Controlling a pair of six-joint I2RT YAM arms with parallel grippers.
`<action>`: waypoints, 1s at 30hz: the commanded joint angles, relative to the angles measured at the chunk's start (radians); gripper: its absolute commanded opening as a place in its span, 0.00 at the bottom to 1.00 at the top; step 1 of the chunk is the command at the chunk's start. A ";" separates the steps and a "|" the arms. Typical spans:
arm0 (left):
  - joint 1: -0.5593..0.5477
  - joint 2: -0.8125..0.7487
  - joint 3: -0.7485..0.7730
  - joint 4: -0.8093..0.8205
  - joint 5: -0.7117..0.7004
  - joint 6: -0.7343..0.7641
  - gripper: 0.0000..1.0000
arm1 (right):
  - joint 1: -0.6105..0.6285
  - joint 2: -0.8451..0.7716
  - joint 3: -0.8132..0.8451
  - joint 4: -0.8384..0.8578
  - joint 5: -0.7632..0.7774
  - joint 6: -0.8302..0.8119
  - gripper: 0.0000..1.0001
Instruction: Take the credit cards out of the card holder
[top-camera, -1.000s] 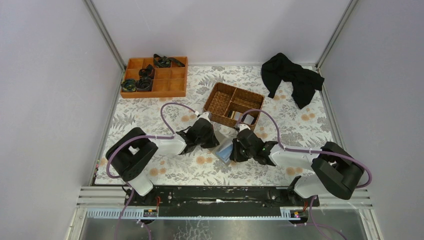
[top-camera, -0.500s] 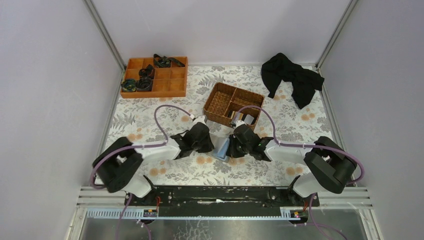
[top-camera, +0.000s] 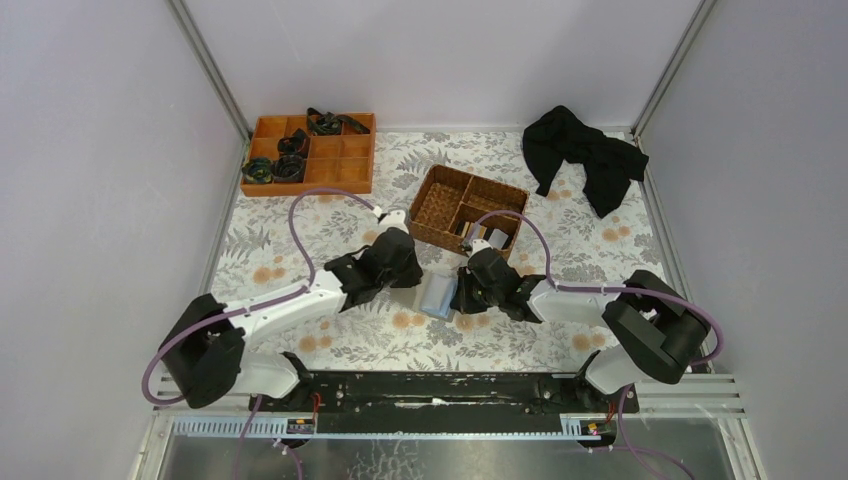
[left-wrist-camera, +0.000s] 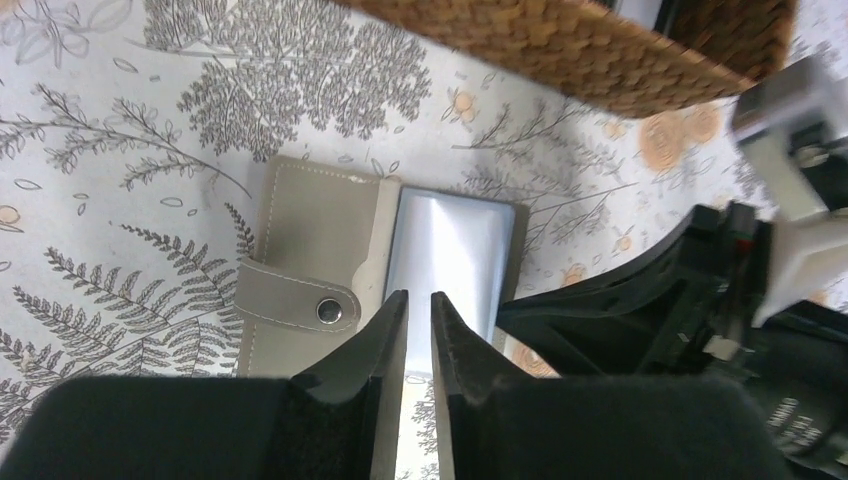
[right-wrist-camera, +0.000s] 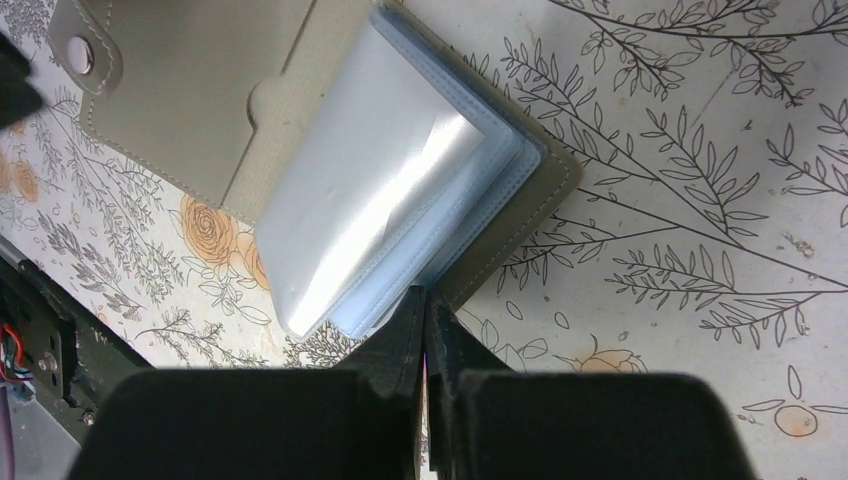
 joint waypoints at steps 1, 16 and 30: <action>-0.008 0.024 0.000 0.052 0.041 0.053 0.20 | -0.015 0.013 -0.001 0.030 -0.006 0.002 0.02; -0.007 0.158 -0.001 -0.156 -0.182 0.052 0.11 | -0.032 0.051 -0.013 0.065 -0.036 0.005 0.01; -0.016 0.250 -0.137 -0.062 -0.087 -0.011 0.00 | -0.044 0.087 0.016 0.069 -0.070 -0.005 0.01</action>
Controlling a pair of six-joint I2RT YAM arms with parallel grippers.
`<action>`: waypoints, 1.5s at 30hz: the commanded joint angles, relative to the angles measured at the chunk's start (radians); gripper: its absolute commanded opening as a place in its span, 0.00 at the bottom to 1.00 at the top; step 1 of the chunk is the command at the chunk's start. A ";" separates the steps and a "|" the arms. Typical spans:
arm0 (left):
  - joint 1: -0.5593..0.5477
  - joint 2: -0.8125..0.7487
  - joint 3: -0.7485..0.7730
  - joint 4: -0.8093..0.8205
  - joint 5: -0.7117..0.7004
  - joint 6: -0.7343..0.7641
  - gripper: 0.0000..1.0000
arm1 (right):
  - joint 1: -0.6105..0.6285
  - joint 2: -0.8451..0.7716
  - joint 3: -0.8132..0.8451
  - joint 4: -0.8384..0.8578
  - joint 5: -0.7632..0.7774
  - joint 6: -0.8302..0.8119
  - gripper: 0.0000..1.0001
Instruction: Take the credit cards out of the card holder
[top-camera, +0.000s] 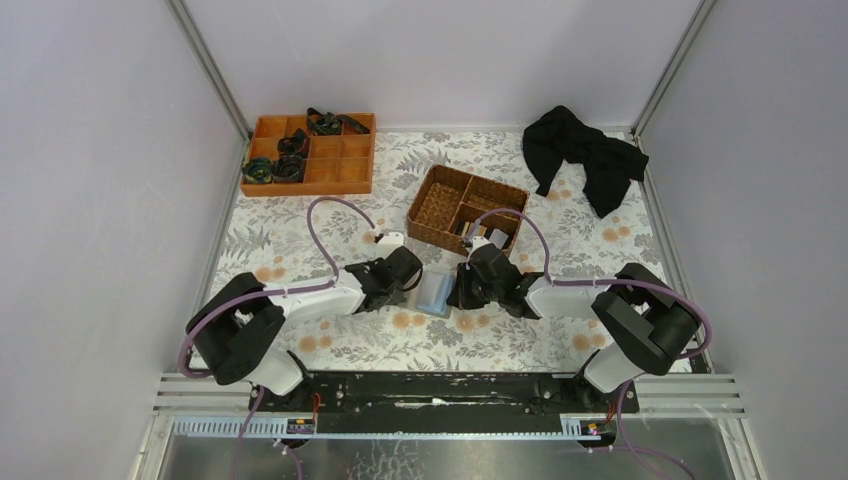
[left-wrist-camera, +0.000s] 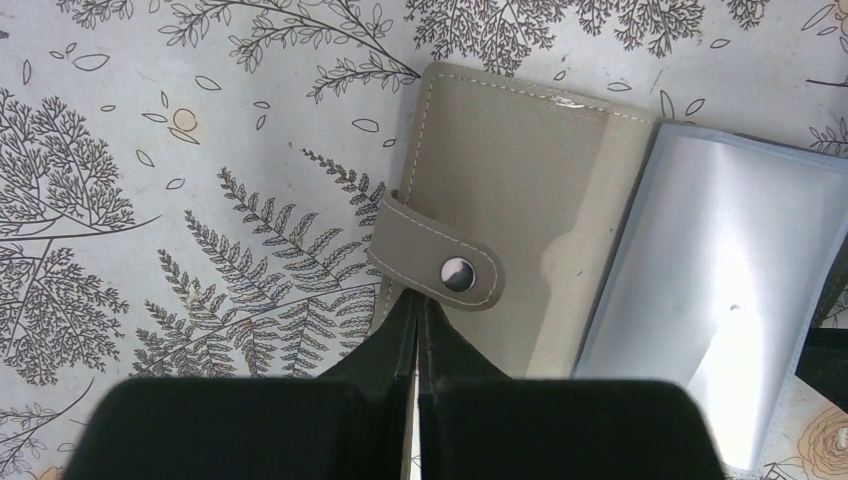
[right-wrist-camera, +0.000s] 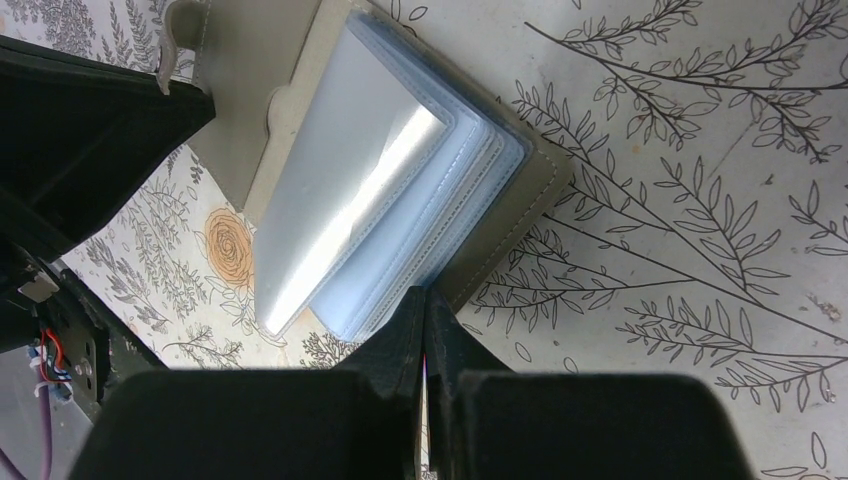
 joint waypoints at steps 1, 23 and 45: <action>-0.014 0.053 -0.080 0.049 0.085 -0.051 0.00 | -0.005 0.026 0.024 -0.034 -0.003 -0.019 0.01; -0.033 0.101 -0.074 0.083 0.119 -0.058 0.00 | -0.005 -0.097 0.068 -0.114 0.008 -0.036 0.01; -0.035 0.103 -0.081 0.088 0.129 -0.059 0.00 | -0.059 -0.024 0.045 -0.093 0.039 -0.027 0.00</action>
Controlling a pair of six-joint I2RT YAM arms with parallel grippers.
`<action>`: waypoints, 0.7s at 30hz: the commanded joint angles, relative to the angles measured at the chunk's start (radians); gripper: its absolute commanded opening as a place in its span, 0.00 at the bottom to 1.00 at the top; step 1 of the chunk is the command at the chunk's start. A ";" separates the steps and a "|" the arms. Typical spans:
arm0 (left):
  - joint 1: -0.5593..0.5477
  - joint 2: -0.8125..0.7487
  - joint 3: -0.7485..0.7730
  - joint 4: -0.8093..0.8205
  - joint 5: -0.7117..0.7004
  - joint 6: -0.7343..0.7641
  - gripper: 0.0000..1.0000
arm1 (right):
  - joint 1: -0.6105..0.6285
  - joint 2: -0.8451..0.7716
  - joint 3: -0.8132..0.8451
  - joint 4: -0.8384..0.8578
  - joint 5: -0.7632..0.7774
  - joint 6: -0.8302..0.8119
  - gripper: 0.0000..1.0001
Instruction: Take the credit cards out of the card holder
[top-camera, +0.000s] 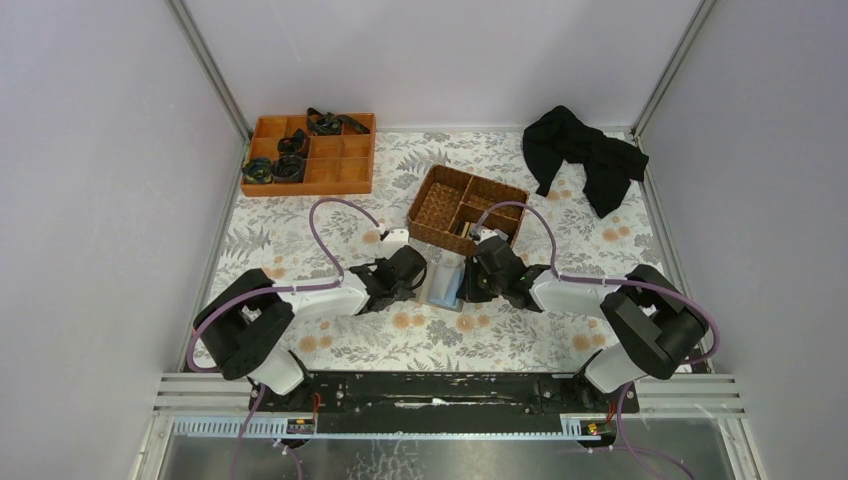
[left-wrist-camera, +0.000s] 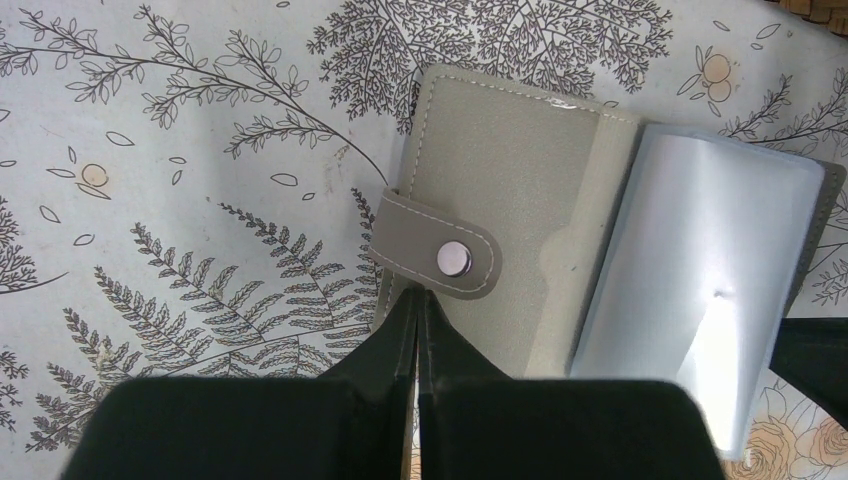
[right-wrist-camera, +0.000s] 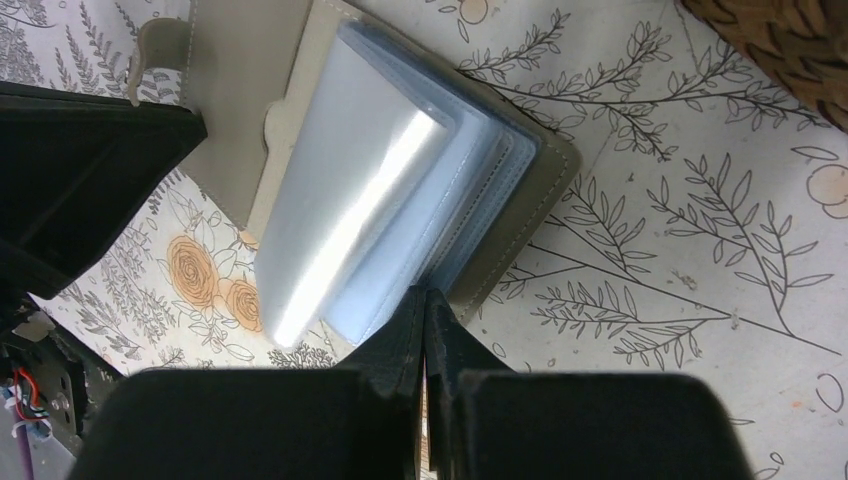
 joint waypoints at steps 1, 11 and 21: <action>-0.016 0.071 -0.061 -0.076 0.117 -0.023 0.00 | -0.004 0.014 0.003 0.047 -0.005 -0.005 0.00; -0.015 0.087 -0.058 -0.070 0.122 -0.019 0.00 | -0.004 0.019 0.045 0.069 -0.066 -0.013 0.00; -0.015 0.078 -0.064 -0.063 0.131 -0.017 0.00 | -0.004 0.047 0.086 0.068 -0.090 -0.020 0.00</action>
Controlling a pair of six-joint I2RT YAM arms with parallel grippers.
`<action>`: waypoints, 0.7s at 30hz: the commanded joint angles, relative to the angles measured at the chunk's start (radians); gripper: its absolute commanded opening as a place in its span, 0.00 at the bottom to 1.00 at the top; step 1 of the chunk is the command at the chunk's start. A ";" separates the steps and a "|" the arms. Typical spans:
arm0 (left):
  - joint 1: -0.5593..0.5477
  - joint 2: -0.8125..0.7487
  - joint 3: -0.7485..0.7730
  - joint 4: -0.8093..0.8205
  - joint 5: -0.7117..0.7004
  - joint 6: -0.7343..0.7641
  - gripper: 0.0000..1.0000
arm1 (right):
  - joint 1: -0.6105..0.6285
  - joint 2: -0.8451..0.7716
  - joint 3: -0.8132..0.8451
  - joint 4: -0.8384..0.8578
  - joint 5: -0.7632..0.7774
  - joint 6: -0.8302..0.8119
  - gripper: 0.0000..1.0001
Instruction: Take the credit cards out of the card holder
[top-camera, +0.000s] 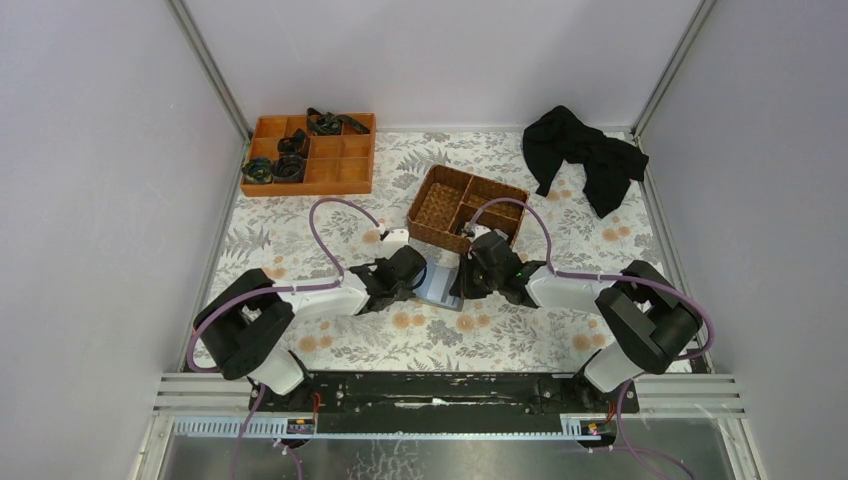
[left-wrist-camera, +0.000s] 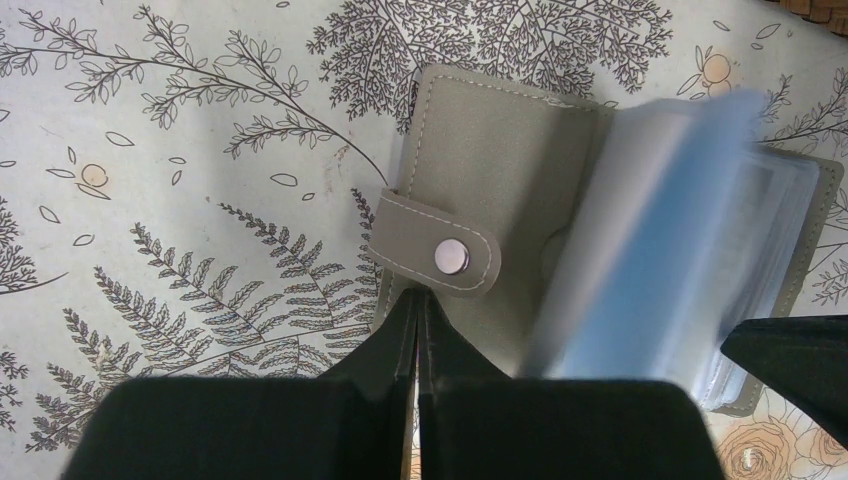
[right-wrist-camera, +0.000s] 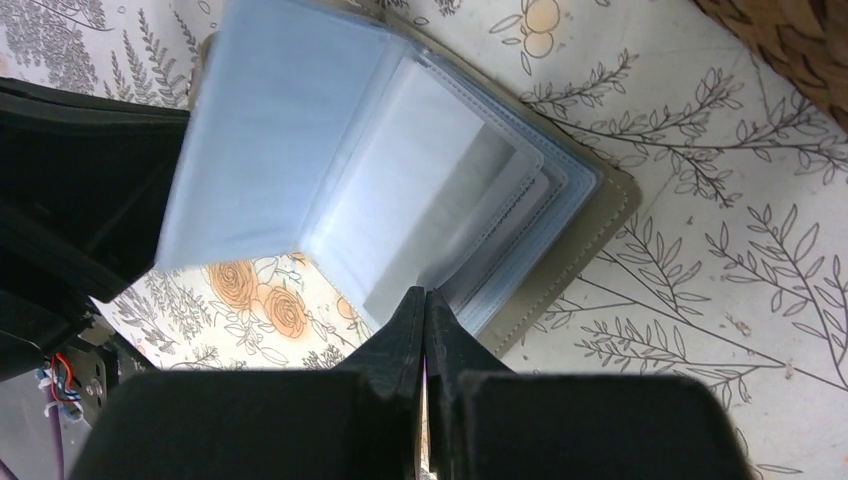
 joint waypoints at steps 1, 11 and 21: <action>-0.015 0.071 -0.063 -0.065 0.133 -0.016 0.00 | -0.003 0.018 0.053 0.044 -0.036 -0.016 0.00; -0.017 -0.138 0.002 -0.304 -0.002 -0.026 0.00 | -0.003 0.053 0.051 0.065 -0.047 -0.016 0.00; -0.022 -0.359 0.056 -0.264 -0.017 0.015 0.00 | -0.004 0.032 0.024 0.068 -0.037 -0.011 0.00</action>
